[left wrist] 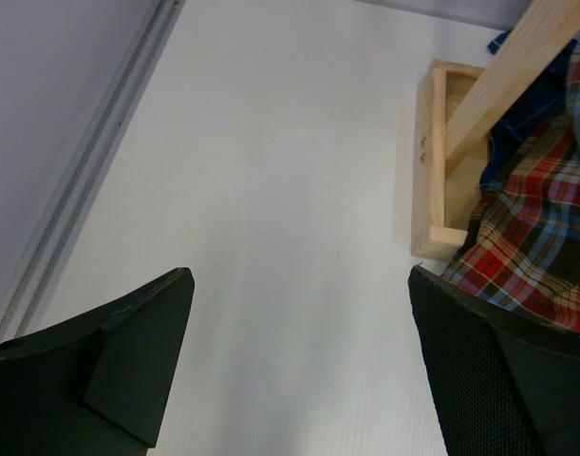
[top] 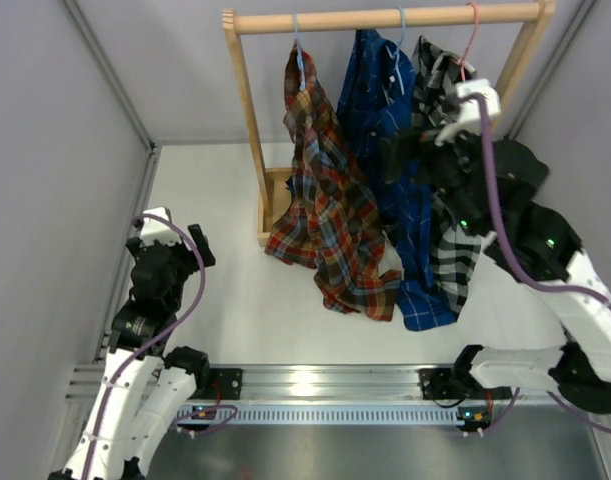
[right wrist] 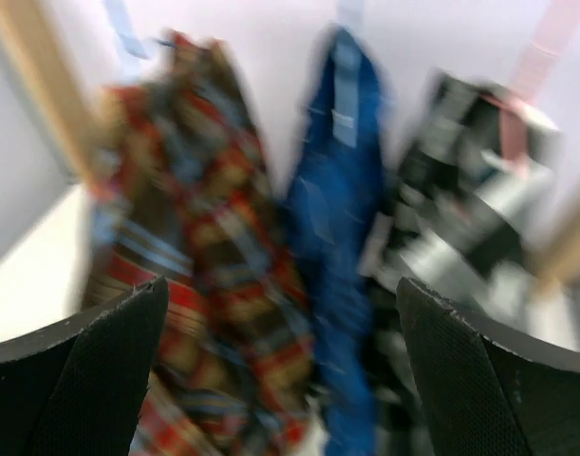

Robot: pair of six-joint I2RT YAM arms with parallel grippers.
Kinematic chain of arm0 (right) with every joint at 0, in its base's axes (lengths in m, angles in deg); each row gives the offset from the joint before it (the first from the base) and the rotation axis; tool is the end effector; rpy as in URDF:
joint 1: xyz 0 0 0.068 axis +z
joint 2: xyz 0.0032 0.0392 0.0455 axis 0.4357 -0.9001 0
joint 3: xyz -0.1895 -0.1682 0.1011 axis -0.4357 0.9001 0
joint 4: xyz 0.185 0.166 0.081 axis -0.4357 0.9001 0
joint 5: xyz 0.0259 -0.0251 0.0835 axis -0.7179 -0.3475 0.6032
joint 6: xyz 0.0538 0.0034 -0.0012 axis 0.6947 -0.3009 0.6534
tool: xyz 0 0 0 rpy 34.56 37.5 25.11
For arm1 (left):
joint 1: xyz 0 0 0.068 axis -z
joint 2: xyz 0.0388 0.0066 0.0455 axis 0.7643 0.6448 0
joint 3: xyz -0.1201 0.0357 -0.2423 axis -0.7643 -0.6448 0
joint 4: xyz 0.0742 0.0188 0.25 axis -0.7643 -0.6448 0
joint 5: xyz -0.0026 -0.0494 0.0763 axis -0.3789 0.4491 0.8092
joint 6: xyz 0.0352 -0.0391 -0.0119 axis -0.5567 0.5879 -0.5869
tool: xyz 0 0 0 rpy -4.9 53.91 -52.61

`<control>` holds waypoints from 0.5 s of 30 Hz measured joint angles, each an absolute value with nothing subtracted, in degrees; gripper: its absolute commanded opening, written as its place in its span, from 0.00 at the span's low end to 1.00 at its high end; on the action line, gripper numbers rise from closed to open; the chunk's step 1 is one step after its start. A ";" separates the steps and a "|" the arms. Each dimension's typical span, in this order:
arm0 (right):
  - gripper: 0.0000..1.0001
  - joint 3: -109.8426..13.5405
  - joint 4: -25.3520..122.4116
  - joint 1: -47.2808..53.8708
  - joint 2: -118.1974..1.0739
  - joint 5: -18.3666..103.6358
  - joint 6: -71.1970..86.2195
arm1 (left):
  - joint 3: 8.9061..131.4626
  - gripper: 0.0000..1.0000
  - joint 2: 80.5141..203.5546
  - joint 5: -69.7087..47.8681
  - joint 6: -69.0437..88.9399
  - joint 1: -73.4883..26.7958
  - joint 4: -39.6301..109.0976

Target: Place the shirt on the hanger

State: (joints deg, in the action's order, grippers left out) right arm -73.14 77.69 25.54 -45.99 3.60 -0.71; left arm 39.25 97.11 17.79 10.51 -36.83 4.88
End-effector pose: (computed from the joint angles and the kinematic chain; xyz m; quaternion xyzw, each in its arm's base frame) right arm 0.1413 0.1471 0.5445 -0.1214 0.6839 0.1235 0.7087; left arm 0.1243 -0.0158 0.3207 -0.0996 0.7919 0.0118 0.6024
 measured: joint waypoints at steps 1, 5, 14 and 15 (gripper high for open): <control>1.00 -69.44 77.67 25.17 -42.43 1.17 -1.30 | 39.25 0.98 96.95 18.05 10.64 -37.57 4.80; 0.99 -54.67 78.89 23.75 -27.61 -6.70 -1.92 | 39.27 0.98 96.36 17.81 11.41 -42.56 4.51; 0.99 -39.48 87.64 23.12 -2.12 -17.12 -1.17 | 39.12 0.98 89.68 14.40 11.47 -46.49 4.53; 0.99 -38.99 88.77 23.12 -1.01 -17.61 -0.84 | 39.05 0.98 88.04 13.96 11.27 -46.49 4.55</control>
State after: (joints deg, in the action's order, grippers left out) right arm -38.99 88.77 23.12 -1.01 -17.61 -0.84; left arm 39.05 88.04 13.96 11.27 -46.49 4.55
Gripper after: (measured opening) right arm 0.993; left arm 0.983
